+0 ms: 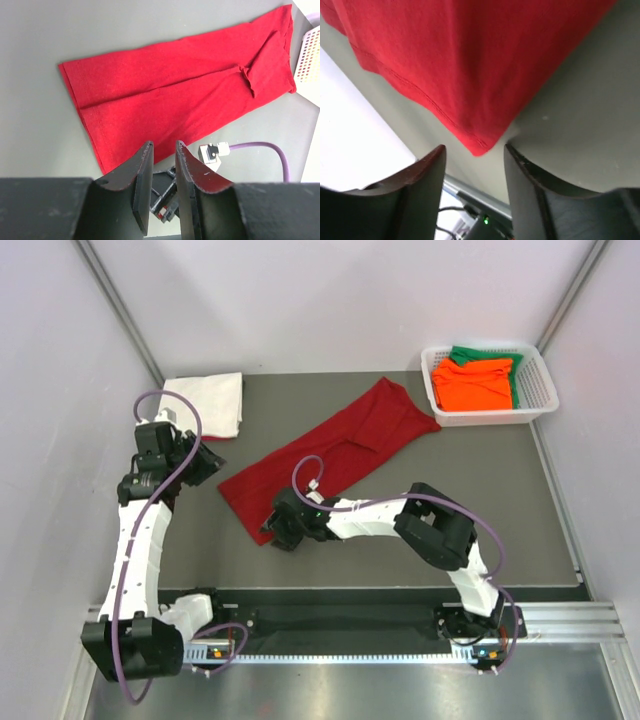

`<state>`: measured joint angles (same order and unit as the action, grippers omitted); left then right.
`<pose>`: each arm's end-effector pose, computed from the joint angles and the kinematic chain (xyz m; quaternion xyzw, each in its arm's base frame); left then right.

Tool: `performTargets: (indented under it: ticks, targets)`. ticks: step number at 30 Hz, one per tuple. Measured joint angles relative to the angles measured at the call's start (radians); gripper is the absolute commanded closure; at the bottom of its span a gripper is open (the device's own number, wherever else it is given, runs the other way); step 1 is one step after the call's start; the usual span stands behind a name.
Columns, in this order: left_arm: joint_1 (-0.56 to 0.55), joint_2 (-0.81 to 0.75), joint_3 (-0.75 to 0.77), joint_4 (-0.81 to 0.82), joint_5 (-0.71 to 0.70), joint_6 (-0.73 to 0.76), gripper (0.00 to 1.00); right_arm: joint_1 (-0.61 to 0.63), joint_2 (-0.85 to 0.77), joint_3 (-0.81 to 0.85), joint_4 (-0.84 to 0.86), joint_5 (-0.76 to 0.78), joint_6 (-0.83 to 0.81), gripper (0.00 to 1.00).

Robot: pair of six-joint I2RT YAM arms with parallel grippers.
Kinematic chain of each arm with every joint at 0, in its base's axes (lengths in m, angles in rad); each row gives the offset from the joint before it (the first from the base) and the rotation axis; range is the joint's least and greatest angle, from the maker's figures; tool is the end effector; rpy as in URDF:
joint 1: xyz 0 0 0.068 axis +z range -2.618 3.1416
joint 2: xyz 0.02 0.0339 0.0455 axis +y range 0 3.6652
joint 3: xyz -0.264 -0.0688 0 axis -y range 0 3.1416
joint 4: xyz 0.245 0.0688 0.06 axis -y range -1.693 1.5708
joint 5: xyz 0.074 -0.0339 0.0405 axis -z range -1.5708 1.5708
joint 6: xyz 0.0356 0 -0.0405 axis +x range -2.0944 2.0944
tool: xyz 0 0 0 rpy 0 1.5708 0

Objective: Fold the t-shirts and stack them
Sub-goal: Fold the tshirt

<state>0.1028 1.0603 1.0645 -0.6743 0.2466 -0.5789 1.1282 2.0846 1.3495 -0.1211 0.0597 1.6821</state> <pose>0.2205 0.0140 0.3375 -0.2482 0.8600 -0.2095 0.3937 0.1919 0.3999 0.1409 0.2661 0.8979 0.3402 0.0852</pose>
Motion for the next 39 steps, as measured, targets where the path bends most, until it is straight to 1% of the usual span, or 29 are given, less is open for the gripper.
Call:
performTargets:
  ticks: [1, 6, 8, 9, 10, 12, 13, 15, 18, 20, 22, 25, 28, 33, 35, 37, 39]
  targets:
    - [0.0, -0.005, -0.003, 0.0, 0.0, 0.002, 0.71, 0.0, 0.007, 0.006, -0.002, 0.005, 0.007, 0.54]
    - [0.0, -0.019, -0.019, 0.0, 0.001, 0.003, 0.71, 0.012, 0.026, 0.036, -0.03, 0.05, 0.031, 0.6]
    - [0.0, -0.026, -0.024, -0.001, 0.003, 0.004, 0.71, 0.02, 0.033, 0.047, -0.042, 0.064, 0.042, 0.64]
    - [0.0, -0.029, -0.025, -0.001, 0.004, 0.005, 0.71, 0.024, 0.04, 0.055, -0.045, 0.068, 0.05, 0.67]
    - [0.0, -0.031, -0.025, -0.001, 0.005, 0.006, 0.71, 0.027, 0.048, 0.068, -0.05, 0.073, 0.053, 0.74]
    - [0.0, -0.033, -0.025, -0.001, 0.007, 0.009, 0.71, 0.035, 0.069, 0.094, -0.066, 0.08, 0.057, 0.82]
    - [0.0, -0.033, -0.025, -0.003, 0.007, 0.013, 0.7, 0.037, 0.075, 0.101, -0.067, 0.081, 0.056, 0.92]
    - [0.0, -0.033, -0.025, -0.005, 0.006, 0.029, 0.68, 0.041, 0.079, 0.102, -0.072, 0.082, 0.051, 1.0]
    - [0.0, -0.033, -0.025, -0.01, 0.005, 0.058, 0.68, 0.041, 0.054, 0.034, -0.006, 0.072, 0.032, 1.0]
    - [0.0, -0.032, -0.024, -0.014, 0.008, 0.08, 0.68, 0.04, 0.005, -0.04, 0.021, 0.057, -0.008, 1.0]
    - [0.0, -0.027, -0.024, -0.016, 0.014, 0.1, 0.67, 0.04, -0.077, -0.153, 0.029, 0.033, -0.071, 1.0]
    - [0.0, -0.005, -0.025, -0.014, 0.042, 0.116, 0.67, 0.039, -0.238, -0.338, 0.004, -0.001, -0.189, 1.0]
    - [0.0, 0.027, -0.034, 0.002, 0.1, 0.121, 0.67, 0.034, -0.451, -0.548, -0.036, -0.033, -0.298, 1.0]
    - [-0.027, 0.084, -0.079, 0.054, 0.186, 0.109, 0.66, 0.041, -0.777, -0.816, -0.093, -0.093, -0.405, 0.98]
    - [-0.071, 0.114, -0.088, 0.078, 0.206, 0.102, 0.66, 0.048, -0.874, -0.869, -0.136, -0.109, -0.428, 0.86]
    - [-0.122, 0.142, -0.094, 0.109, 0.221, 0.09, 0.66, 0.054, -0.982, -0.901, -0.201, -0.113, -0.457, 0.7]
    - [-0.182, 0.169, -0.107, 0.151, 0.237, 0.071, 0.66, 0.055, -1.088, -0.903, -0.27, -0.095, -0.489, 0.64]
